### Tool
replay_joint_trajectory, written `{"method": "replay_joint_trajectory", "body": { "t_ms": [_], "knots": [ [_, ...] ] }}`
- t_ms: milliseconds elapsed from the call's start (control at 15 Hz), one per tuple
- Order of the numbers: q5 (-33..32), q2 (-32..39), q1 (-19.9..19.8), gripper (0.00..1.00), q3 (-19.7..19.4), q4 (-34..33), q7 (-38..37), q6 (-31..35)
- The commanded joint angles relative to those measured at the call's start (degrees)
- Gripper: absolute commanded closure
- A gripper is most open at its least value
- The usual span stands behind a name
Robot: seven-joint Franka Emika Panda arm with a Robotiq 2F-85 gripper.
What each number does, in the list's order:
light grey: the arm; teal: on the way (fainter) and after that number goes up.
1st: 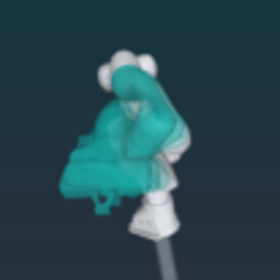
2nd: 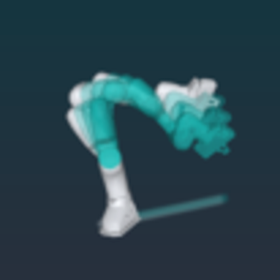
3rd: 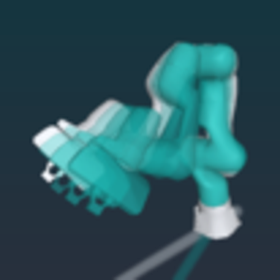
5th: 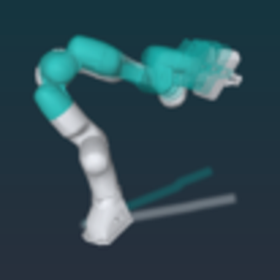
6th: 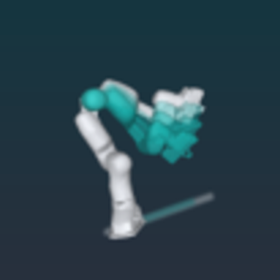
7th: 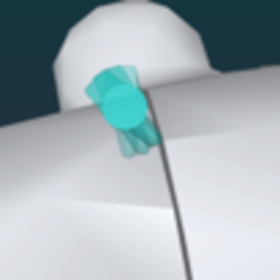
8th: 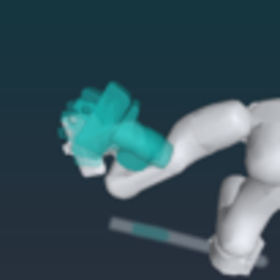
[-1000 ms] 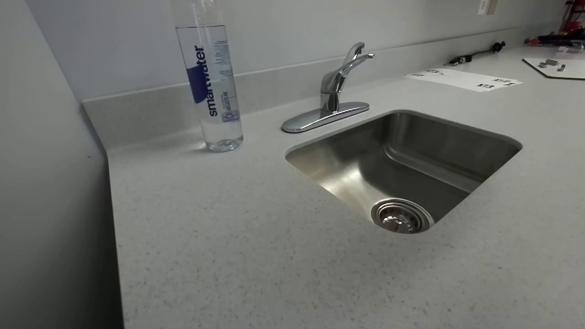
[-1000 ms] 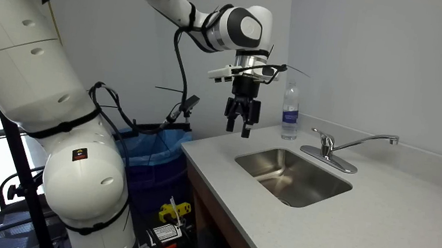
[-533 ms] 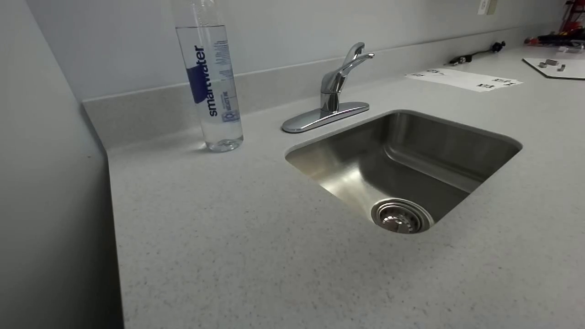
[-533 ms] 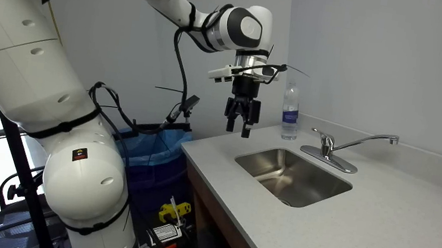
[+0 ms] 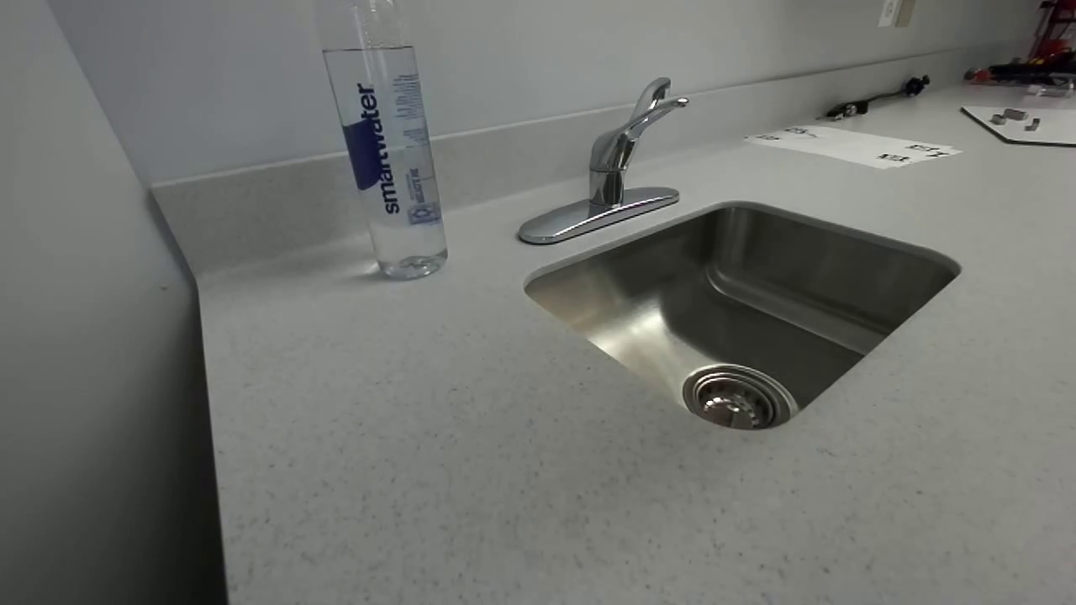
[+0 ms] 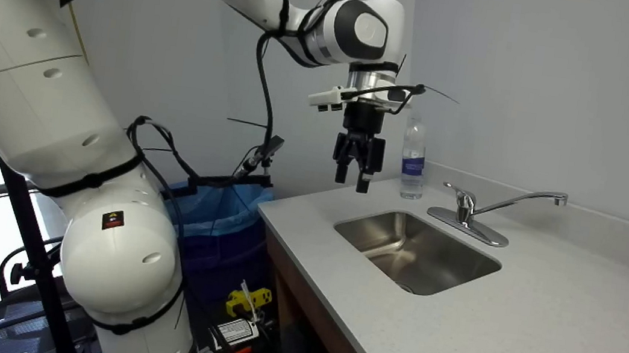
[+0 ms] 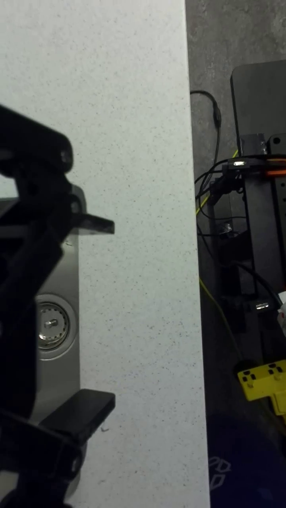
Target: Move the tap nozzle from right to left
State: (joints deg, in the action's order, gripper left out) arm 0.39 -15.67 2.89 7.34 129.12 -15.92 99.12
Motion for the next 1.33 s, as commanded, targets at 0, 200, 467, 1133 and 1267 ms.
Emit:
{"method": "replay_joint_trajectory", "body": {
  "t_ms": [0,200,467,1133,1267],
  "knots": [
    [0.3,1.7,-1.2,0.00,-2.2,-4.3,0.9,0.9],
    [0.1,3.1,-2.2,0.00,-4.1,-8.0,1.4,2.5],
    [-0.9,5.6,-3.2,0.00,-5.6,-12.8,1.4,8.2],
    [-10.0,13.8,-4.3,0.00,-6.7,-23.7,-1.7,27.5],
    [-10.2,15.2,-4.4,0.00,-7.0,-25.9,-2.9,28.8]
  ]
}}
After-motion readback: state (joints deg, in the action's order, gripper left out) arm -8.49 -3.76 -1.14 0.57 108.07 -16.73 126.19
